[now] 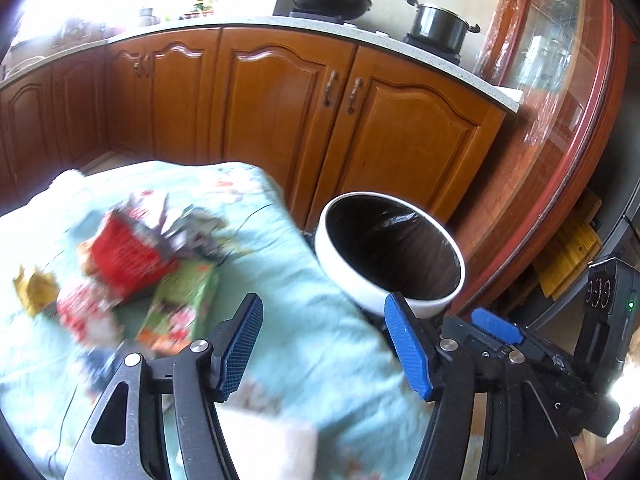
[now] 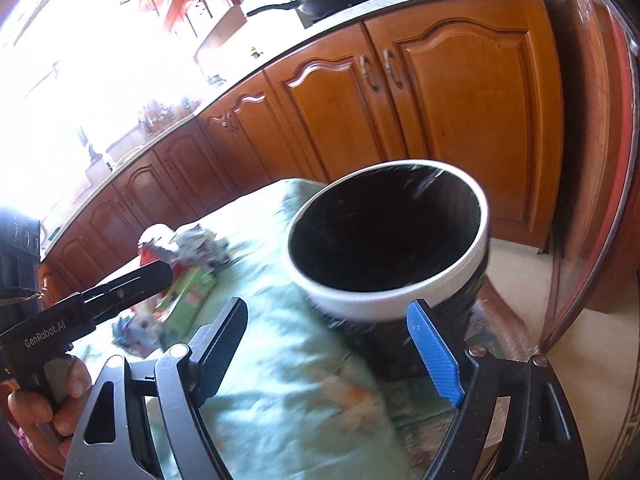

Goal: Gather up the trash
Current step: 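Grasp the white foam block with the right tool while the left tool grasps the cartoon wrapper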

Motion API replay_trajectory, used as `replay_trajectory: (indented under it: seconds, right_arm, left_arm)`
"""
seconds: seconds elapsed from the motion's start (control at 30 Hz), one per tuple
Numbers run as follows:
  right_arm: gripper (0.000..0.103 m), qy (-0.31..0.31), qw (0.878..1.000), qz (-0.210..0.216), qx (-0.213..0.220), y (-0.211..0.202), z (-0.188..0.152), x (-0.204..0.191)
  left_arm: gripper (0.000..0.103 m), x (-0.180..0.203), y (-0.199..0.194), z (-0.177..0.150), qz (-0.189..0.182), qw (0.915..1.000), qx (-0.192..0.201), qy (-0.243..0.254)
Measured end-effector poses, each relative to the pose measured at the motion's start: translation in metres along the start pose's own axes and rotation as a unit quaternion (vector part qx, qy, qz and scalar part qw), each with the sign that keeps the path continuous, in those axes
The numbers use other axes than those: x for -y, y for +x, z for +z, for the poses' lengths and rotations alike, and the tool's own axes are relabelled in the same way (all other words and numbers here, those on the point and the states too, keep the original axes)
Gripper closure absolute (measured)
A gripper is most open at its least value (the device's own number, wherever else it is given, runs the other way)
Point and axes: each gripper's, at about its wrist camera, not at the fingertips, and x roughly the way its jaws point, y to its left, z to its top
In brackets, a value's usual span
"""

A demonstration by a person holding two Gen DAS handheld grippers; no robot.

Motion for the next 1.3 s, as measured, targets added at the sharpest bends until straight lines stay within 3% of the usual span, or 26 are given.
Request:
replay_trajectory:
  seconds: [0.43, 0.67, 0.97, 1.13, 1.3]
  right_arm:
    - [0.017, -0.008, 0.999, 0.041, 0.0, -0.013, -0.041, -0.046]
    - [0.017, -0.022, 0.997, 0.07, -0.023, -0.006, -0.059, -0.071]
    - [0.017, -0.042, 0.994, 0.088, -0.048, 0.013, -0.072, -0.098]
    - [0.017, -0.096, 0.989, 0.092, -0.057, 0.023, -0.071, -0.115]
    - [0.017, -0.173, 0.977, 0.099, -0.079, 0.035, -0.061, -0.128]
  left_arm:
    - [0.04, -0.05, -0.078, -0.059, 0.038, 0.9978, 0.014, -0.052]
    - [0.04, -0.074, -0.103, -0.08, 0.054, 0.9949, 0.009, -0.084]
    - [0.037, -0.1, -0.104, -0.077, 0.051, 0.9912, 0.002, -0.123]
    - [0.035, -0.107, -0.088, -0.068, 0.051, 0.9914, -0.004, -0.12]
    - [0.035, -0.116, -0.065, -0.058, 0.052, 0.9916, -0.021, -0.117]
